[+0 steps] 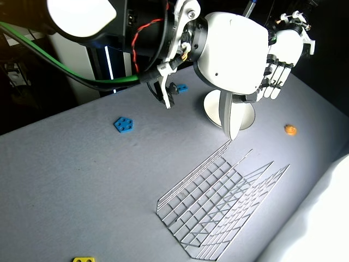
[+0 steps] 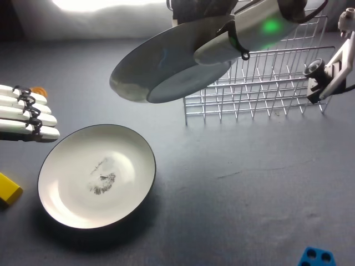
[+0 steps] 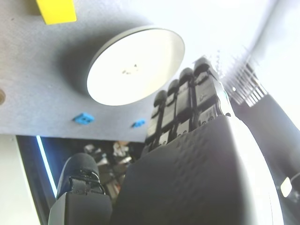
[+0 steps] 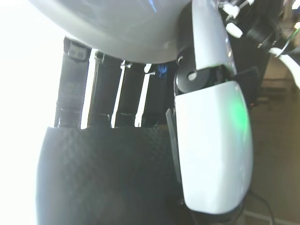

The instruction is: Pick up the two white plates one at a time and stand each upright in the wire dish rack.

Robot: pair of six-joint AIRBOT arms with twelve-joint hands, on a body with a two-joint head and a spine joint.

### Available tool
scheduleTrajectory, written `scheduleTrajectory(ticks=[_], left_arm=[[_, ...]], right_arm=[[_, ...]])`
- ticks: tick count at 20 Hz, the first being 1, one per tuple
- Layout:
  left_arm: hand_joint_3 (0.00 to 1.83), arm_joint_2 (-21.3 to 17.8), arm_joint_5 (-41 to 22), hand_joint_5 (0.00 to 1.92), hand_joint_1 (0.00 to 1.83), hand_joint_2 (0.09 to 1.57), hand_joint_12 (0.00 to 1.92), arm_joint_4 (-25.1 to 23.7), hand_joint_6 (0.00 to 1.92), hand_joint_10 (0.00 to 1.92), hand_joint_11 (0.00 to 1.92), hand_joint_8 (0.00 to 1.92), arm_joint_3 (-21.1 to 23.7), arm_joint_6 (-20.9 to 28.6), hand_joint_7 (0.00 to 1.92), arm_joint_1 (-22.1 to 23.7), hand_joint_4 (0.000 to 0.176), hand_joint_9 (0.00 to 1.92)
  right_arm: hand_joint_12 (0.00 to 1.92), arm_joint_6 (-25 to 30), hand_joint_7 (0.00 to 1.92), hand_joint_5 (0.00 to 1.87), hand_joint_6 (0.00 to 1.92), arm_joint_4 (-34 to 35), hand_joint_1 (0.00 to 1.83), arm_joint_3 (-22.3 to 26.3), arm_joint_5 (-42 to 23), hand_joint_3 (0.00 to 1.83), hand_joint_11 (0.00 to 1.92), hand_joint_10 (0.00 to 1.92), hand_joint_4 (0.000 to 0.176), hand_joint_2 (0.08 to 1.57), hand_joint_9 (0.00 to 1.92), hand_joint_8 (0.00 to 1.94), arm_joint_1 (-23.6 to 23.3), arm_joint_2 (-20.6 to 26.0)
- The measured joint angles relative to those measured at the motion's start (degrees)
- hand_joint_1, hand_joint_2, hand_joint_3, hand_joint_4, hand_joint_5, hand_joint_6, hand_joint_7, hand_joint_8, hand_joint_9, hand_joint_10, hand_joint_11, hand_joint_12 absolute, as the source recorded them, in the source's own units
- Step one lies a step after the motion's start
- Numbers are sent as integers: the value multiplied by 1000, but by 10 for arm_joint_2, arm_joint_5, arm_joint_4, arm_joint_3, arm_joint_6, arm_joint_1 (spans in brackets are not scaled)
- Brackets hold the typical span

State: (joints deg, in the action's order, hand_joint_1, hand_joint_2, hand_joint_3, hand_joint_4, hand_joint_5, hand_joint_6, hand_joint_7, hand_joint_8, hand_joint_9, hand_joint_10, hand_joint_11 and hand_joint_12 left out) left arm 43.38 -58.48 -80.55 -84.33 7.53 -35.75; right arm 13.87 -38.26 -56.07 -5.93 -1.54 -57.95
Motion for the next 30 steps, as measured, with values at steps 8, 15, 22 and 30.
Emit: scheduleTrajectory(ticks=[8,15,22,30], left_arm=[[1,11,8,6,0,1078,0,-4,2,0,0,0,13,-12,0,-21,0,0],[4,18,28,15,0,1087,0,0,6,0,0,4,31,-19,11,-29,0,0],[1,33,70,0,0,1082,0,-3,0,0,0,0,38,-19,0,-43,0,0],[2,39,96,17,0,1086,0,-14,6,0,0,0,38,-18,0,-52,0,0]], right_arm=[[1043,-2,1117,1003,936,68,1234,-21,-36,0,848,5,14,1083,1276,790,1,0],[1038,-28,1134,1024,901,155,1239,-61,-80,0,864,8,14,1075,1295,767,4,4],[1050,-61,1143,1020,918,237,1238,-82,-88,2,878,7,17,1073,1303,744,20,9],[1055,-61,1140,1028,885,273,1239,-103,-42,0,883,9,12,1073,1323,775,20,15]])
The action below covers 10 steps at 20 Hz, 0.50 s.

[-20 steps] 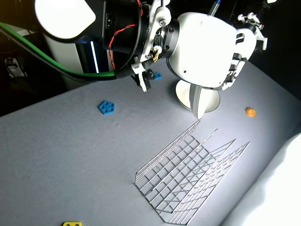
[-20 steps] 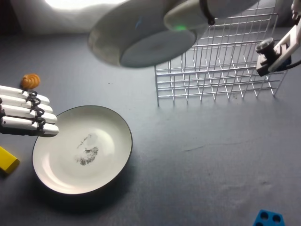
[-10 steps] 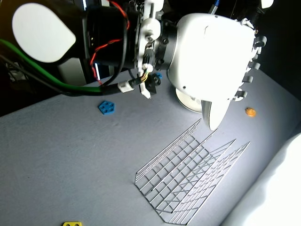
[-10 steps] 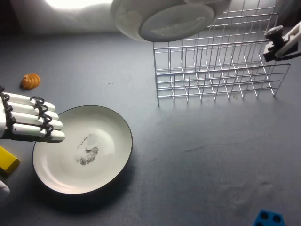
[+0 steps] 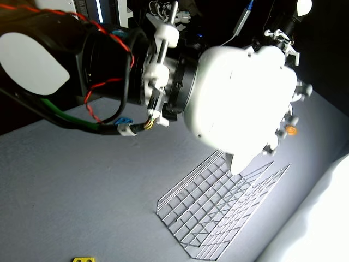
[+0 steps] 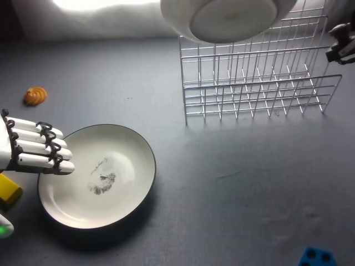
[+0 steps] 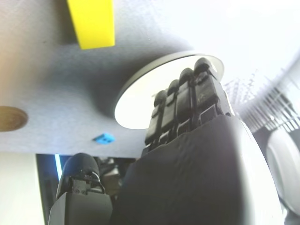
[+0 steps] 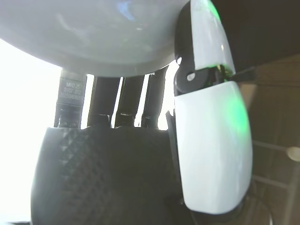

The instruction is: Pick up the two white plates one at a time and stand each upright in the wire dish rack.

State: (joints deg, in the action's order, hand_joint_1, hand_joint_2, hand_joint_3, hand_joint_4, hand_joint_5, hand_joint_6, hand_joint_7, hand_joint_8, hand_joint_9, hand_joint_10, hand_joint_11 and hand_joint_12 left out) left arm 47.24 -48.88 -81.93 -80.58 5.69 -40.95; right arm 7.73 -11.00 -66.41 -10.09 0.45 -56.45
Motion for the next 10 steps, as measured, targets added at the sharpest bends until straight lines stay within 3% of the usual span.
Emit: scheduleTrajectory(ticks=[5,7,10], left_arm=[[1,3,3,16,0,1083,0,2,6,0,0,0,0,2,0,0,0,0],[0,3,4,2,0,1072,0,3,1,0,0,0,0,4,0,0,0,0],[1,3,6,2,0,1083,0,4,1,0,0,0,0,4,0,0,0,0]], right_arm=[[1046,3,1170,1047,865,0,1244,-5,3,0,899,10,13,1063,1329,707,0,3],[1095,10,1124,1026,895,-2,1236,-6,4,0,853,2,19,1076,1301,788,3,3],[1104,11,1105,989,945,-3,1232,-9,15,1,839,2,12,1087,1287,829,3,3]])
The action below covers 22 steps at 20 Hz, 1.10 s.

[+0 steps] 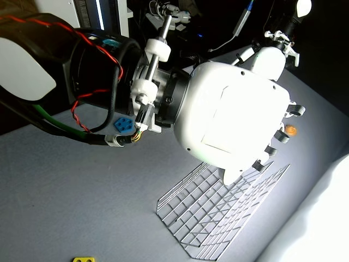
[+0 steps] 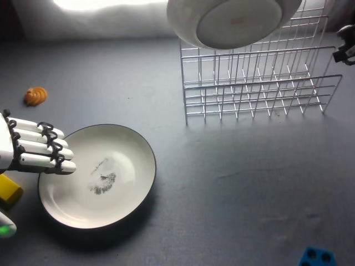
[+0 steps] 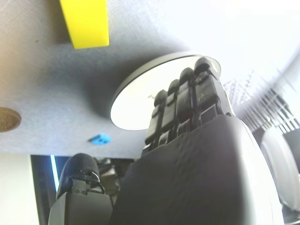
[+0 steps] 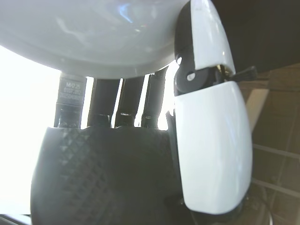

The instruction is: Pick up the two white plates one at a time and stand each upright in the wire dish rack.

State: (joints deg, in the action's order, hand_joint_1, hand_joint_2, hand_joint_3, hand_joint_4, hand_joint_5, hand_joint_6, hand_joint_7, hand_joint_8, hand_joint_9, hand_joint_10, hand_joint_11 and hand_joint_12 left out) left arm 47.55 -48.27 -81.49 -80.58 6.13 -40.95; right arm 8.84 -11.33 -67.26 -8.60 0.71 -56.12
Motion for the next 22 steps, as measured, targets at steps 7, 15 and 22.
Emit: scheduleTrajectory(ticks=[7,15,22], left_arm=[[0,2,3,8,0,1082,0,3,3,0,0,0,-3,3,0,-3,0,0],[0,2,3,10,0,1080,0,3,4,0,0,0,-3,3,0,-4,0,0],[0,2,3,6,0,1078,0,3,2,0,0,0,-3,3,0,-4,0,0]], right_arm=[[1074,17,1120,1001,931,0,1234,-9,24,2,858,5,12,1081,1295,801,7,0],[1091,31,1096,978,965,4,1228,-26,30,1,848,9,11,1093,1303,844,14,1],[1095,42,1130,1016,915,27,1236,-41,31,0,868,11,17,1077,1317,777,26,-4]])
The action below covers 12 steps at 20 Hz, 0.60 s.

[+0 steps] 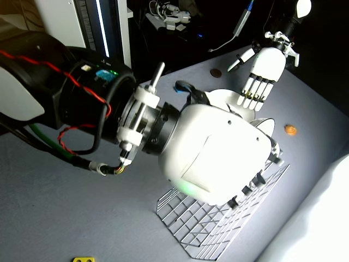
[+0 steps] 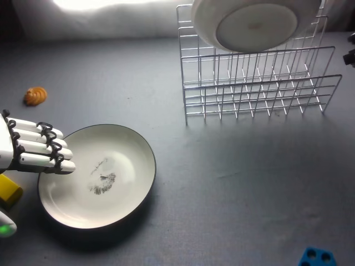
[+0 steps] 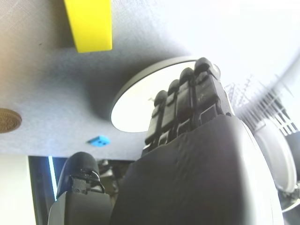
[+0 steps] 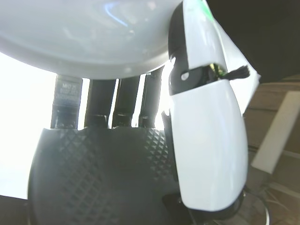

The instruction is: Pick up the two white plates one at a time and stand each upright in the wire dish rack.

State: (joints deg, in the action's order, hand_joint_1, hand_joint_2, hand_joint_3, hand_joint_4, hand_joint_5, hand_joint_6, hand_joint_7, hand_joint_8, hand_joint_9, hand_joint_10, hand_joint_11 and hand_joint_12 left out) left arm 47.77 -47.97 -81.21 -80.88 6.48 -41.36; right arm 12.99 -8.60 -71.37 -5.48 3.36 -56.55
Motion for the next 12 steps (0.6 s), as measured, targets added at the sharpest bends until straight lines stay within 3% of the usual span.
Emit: scheduleTrajectory(ticks=[3,12], left_arm=[[3,0,0,23,0,1089,0,0,9,0,0,0,0,0,1,0,0,0],[0,2,6,10,0,1082,0,0,3,0,0,0,-2,0,0,0,0,0]], right_arm=[[1102,14,1091,978,975,37,1227,-12,-2,4,836,4,16,1093,1296,841,12,-5],[1087,24,1112,1015,938,42,1233,-33,14,1,859,6,24,1080,1309,784,12,-11]])
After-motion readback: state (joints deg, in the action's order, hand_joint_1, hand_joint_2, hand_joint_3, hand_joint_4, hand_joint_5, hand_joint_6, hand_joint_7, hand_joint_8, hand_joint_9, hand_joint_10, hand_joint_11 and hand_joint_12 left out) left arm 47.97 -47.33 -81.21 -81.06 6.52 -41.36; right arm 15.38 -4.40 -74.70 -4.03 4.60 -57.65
